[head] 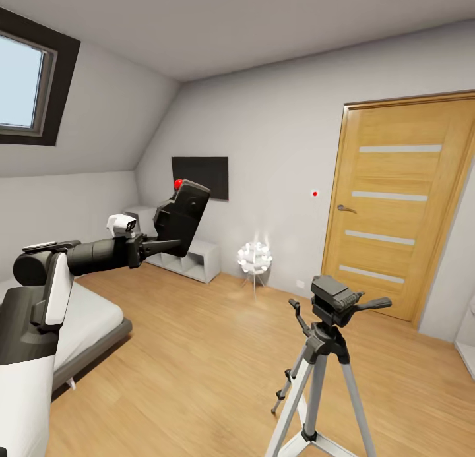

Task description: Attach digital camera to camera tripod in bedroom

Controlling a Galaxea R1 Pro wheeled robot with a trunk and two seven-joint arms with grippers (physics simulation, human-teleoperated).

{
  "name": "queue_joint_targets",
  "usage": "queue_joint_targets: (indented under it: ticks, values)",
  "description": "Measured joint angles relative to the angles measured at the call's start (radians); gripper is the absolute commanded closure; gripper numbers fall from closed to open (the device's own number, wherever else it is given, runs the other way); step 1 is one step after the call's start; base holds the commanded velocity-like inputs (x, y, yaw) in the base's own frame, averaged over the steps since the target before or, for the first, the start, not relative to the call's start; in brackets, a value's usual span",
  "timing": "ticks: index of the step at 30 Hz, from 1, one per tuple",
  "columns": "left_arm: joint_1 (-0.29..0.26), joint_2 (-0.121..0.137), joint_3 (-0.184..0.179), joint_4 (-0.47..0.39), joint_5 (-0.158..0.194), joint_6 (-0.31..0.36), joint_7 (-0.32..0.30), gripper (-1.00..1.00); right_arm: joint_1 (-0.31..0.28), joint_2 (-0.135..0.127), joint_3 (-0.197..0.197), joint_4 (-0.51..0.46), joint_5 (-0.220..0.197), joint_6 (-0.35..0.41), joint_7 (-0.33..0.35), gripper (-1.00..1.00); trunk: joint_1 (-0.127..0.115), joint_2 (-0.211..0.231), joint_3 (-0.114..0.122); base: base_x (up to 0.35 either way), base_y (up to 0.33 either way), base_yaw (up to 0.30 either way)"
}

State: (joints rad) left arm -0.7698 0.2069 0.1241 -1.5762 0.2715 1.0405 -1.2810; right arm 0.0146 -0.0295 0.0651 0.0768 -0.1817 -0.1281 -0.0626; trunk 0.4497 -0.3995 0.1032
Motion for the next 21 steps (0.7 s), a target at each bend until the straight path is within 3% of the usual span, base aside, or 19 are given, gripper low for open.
queue_joint_targets:
  ticks: [11,21]
  values:
    - [0.000,0.000,0.000,0.000,0.000,0.000,0.000,1.00,0.000,0.000,0.000,0.000,0.000,0.000,0.000,-1.00,0.000,0.000,0.000,0.000,-0.112,0.000]
    - [0.000,0.000,0.000,0.001,0.000,0.000,0.000,1.00,0.000,0.000,0.000,0.000,0.000,0.000,0.000,-1.00,0.000,0.000,0.000,0.000,-0.030,-0.029]
